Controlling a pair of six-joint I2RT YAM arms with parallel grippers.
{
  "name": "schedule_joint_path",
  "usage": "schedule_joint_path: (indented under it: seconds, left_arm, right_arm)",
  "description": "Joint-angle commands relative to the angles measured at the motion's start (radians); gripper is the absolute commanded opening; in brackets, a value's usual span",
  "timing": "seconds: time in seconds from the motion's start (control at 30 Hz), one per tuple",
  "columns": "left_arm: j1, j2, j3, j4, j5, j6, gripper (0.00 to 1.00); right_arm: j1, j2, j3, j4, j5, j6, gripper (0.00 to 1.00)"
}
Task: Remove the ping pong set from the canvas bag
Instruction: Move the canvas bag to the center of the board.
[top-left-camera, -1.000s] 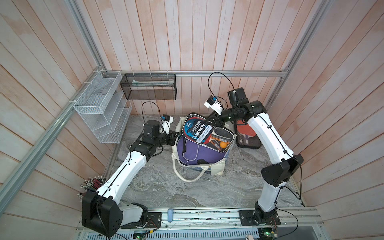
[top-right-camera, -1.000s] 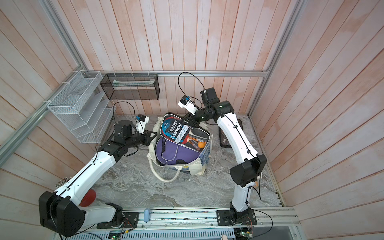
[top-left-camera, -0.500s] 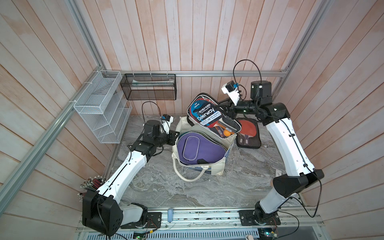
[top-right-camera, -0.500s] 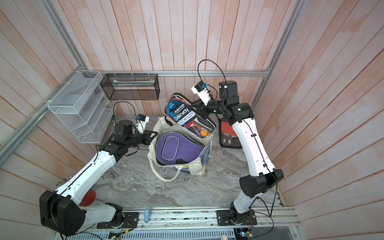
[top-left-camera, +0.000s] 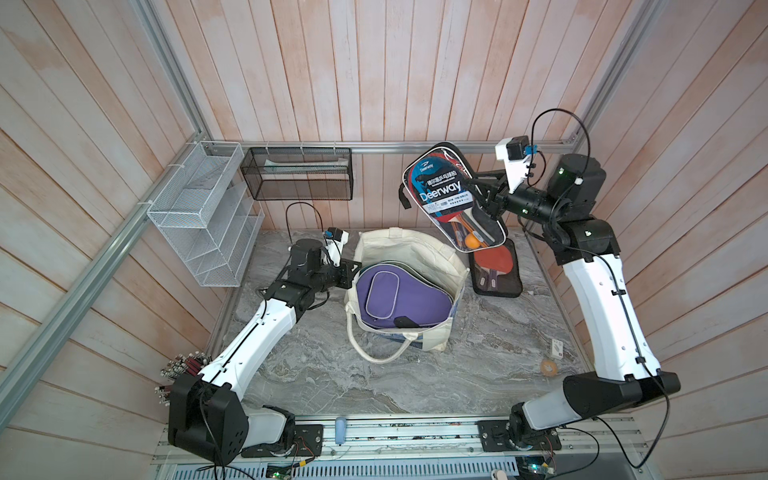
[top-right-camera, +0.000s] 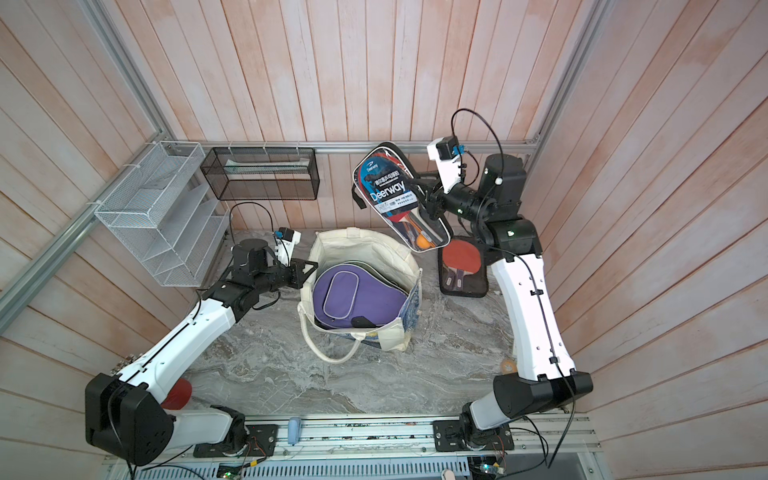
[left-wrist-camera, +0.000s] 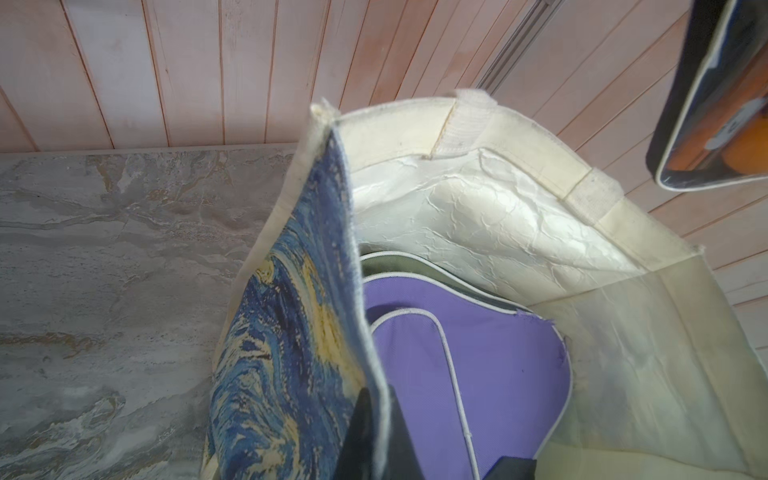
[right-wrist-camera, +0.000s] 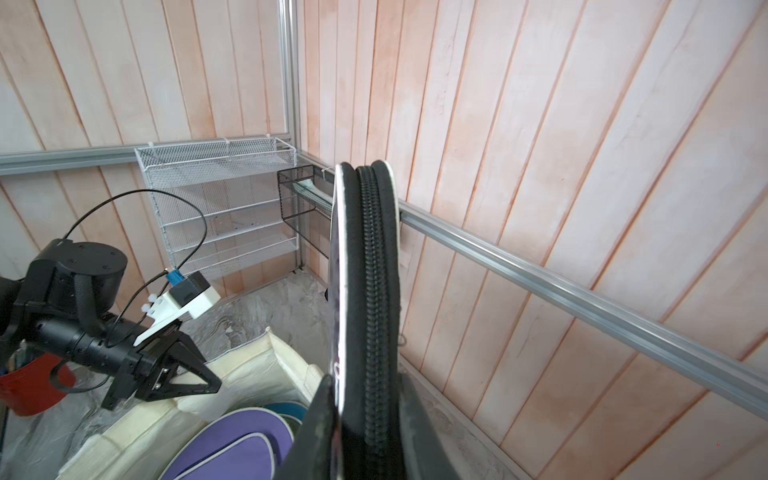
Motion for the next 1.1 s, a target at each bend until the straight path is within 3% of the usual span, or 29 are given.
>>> schedule_joint_path:
  seconds: [0.0,0.27,0.47,0.7,1.07]
  left_arm:
    - [-0.002,0.012,0.001,0.057,0.022,0.004,0.0]
    - [-0.002,0.004,0.003,0.067,0.029,0.003,0.0]
    - [-0.002,-0.01,0.013,0.042,0.009,0.006,0.0]
    - [0.029,-0.059,0.05,0.006,-0.03,-0.004,0.0]
    - [0.11,-0.062,0.142,-0.063,-0.183,0.003,0.0]
  right_arm:
    - [-0.046,-0.073,0.025,0.146,0.062,0.032,0.0]
    - [-0.158,-0.133,-0.056,0.136,0.17,0.059,0.0]
    - [-0.244,-0.175,-0.272,0.21,0.203,0.144,0.0]
    - [-0.319,-0.154,-0.463,0.333,0.088,0.245,0.0]
    - [-0.326,-0.076,-0.613,0.488,0.01,0.332,0.0]
